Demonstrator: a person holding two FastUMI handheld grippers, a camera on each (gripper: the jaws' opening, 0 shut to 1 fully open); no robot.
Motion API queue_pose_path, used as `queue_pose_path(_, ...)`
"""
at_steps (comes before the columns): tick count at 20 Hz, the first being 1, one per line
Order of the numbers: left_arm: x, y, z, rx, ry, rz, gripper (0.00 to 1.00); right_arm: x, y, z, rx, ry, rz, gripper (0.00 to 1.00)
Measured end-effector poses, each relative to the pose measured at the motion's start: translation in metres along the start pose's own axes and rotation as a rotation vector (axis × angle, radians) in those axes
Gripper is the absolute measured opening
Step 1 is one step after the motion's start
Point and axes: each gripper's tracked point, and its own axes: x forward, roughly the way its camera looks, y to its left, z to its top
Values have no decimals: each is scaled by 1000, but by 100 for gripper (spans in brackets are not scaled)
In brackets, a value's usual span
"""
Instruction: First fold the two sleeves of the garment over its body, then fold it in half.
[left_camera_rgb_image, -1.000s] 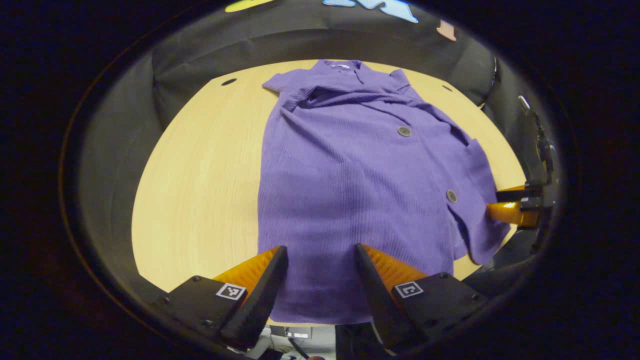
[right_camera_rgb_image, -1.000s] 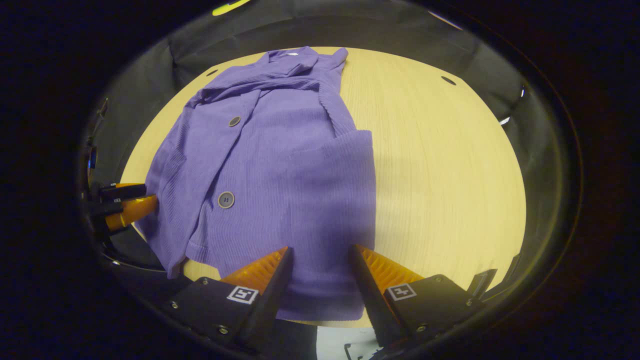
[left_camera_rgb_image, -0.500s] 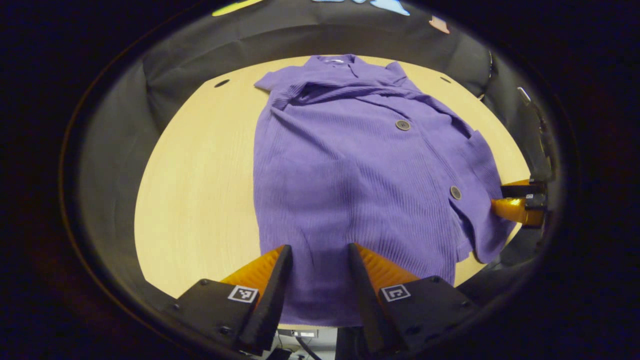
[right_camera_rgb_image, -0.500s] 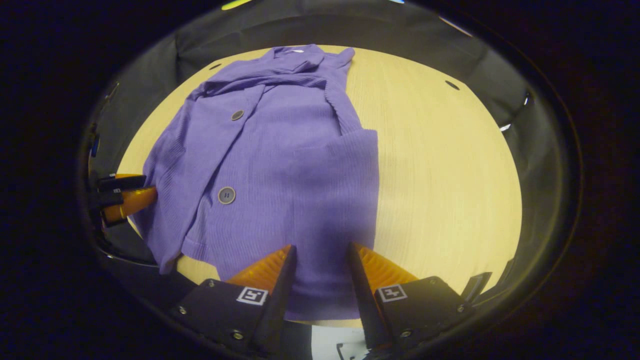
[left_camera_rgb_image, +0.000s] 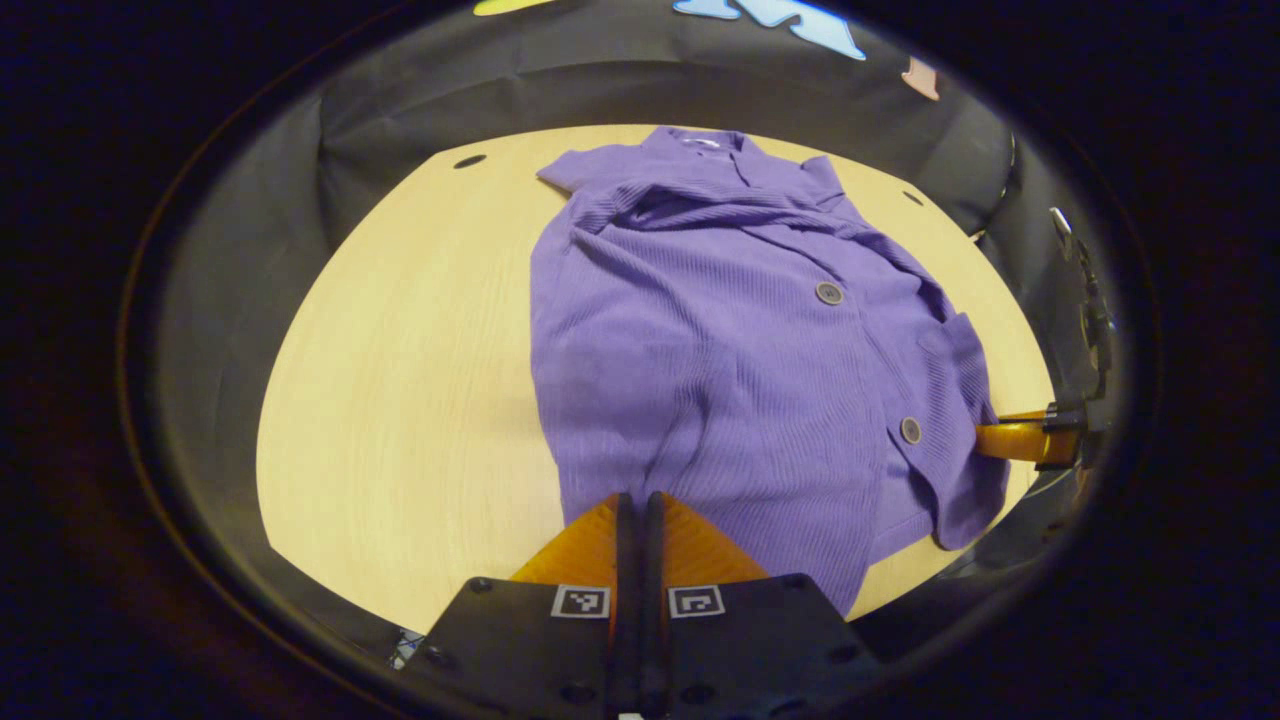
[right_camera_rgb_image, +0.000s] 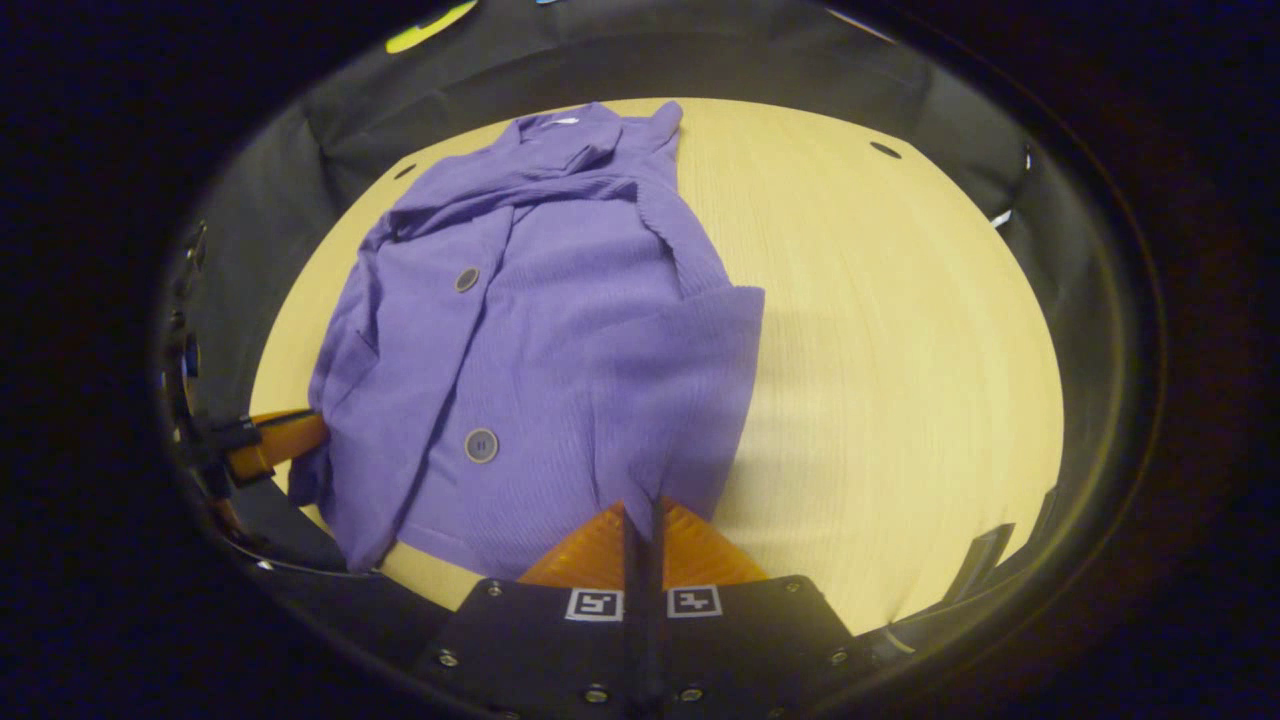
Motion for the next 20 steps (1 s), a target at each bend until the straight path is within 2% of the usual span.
queue_pose_path(3, 0, 2, 23, -46, -25, -11, 7, -3, 10, 23, 11, -33, 21, 1)
queue_pose_path(9, -9, 0, 96, -62, -120, -45, 6, -9, 26, 83, 33, -118, 61, 1)
queue_pose_path(20, 12, 18, 219, -80, -238, -53, 7, -8, 23, 226, 66, -275, 69, 2)
